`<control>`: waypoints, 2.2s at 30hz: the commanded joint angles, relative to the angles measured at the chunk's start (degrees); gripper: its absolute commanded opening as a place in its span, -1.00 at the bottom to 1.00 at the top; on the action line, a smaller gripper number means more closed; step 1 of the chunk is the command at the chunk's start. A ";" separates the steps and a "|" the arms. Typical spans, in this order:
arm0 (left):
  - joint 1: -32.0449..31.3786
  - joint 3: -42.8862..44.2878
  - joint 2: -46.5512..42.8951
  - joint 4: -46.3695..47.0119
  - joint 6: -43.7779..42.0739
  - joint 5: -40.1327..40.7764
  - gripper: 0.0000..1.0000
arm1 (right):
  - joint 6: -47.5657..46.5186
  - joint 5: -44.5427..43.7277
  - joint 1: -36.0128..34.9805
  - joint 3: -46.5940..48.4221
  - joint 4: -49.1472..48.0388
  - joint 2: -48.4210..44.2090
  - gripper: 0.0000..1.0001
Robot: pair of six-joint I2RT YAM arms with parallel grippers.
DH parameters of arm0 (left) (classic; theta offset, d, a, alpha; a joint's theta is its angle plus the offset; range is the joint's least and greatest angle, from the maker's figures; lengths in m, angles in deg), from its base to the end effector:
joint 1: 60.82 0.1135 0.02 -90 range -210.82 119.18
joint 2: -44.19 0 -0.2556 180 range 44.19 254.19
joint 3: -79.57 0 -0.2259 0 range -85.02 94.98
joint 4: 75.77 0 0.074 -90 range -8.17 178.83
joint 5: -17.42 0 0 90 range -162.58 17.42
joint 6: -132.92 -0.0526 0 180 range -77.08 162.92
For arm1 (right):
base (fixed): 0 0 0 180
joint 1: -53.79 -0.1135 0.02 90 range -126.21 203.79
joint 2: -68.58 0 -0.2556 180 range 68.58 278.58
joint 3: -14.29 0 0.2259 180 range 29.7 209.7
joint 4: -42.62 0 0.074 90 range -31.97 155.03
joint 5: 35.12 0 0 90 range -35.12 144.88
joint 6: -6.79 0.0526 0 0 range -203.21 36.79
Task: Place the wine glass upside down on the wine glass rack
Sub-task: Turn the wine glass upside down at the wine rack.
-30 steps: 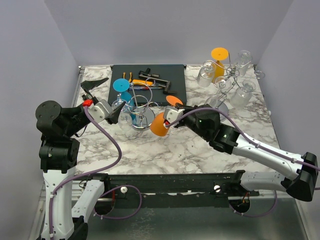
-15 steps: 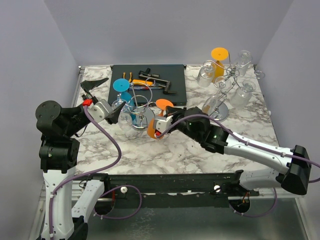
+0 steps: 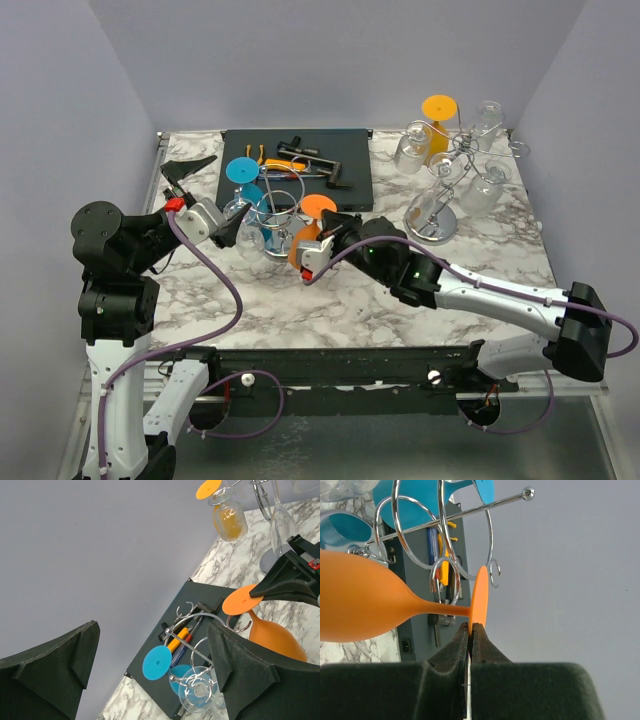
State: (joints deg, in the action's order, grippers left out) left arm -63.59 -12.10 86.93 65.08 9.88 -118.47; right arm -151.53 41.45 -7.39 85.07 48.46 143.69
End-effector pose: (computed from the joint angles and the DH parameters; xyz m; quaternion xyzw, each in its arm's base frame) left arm 0.0983 -0.0426 0.4607 0.4653 0.4945 -0.0714 0.7307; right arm 0.1567 0.2594 0.3214 -0.6570 0.3928 -0.1292 0.6304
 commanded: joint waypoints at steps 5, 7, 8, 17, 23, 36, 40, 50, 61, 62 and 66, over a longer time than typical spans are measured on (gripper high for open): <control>-0.03 -0.41 -0.30 -0.87 0.27 0.63 0.92 | -3.77 -0.03 -0.55 -0.57 -7.30 2.03 -0.99; 0.00 -0.50 -0.37 -0.88 0.26 0.80 0.92 | -3.93 0.07 -0.52 -0.57 -7.26 2.42 -0.99; 0.00 -0.55 -0.45 -0.87 0.28 0.84 0.92 | -3.93 0.12 -0.51 -0.65 -7.24 2.61 -0.99; -0.05 -1.08 -0.72 -0.88 0.33 0.83 0.91 | -4.23 0.67 -0.60 -0.96 -9.44 5.21 -0.99; -0.04 -1.11 -1.09 -0.92 0.27 1.29 0.91 | -3.03 1.83 -0.64 0.66 -9.42 7.66 -0.99; -0.04 -2.00 -1.80 -0.90 -0.43 1.34 0.91 | 4.21 5.41 -0.68 4.95 3.69 5.93 0.22; -0.04 -1.92 -1.88 -0.92 -0.45 1.42 0.91 | 5.09 5.30 -0.60 6.19 5.40 5.75 0.29; -0.05 -1.82 -2.32 -0.88 1.70 1.98 0.91 | 13.72 5.24 -0.65 10.01 11.30 3.51 0.44; 0.00 -4.69 -1.63 -1.69 20.51 16.90 0.97 | 51.22 -0.47 -0.58 -7.28 4.83 -16.59 0.99; -0.05 -6.11 -2.14 -1.72 21.23 18.25 0.97 | 54.18 -2.34 -0.54 -10.99 3.64 -19.53 0.99; -0.05 -9.96 -2.56 -1.74 25.13 25.40 0.97 | 64.61 -14.31 -0.43 -22.15 4.85 -32.35 0.99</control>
State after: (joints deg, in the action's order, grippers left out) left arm -63.59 -18.33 84.92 64.86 27.39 -103.71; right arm -103.03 39.60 -7.66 71.43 53.60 119.89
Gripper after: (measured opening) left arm 0.986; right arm 0.995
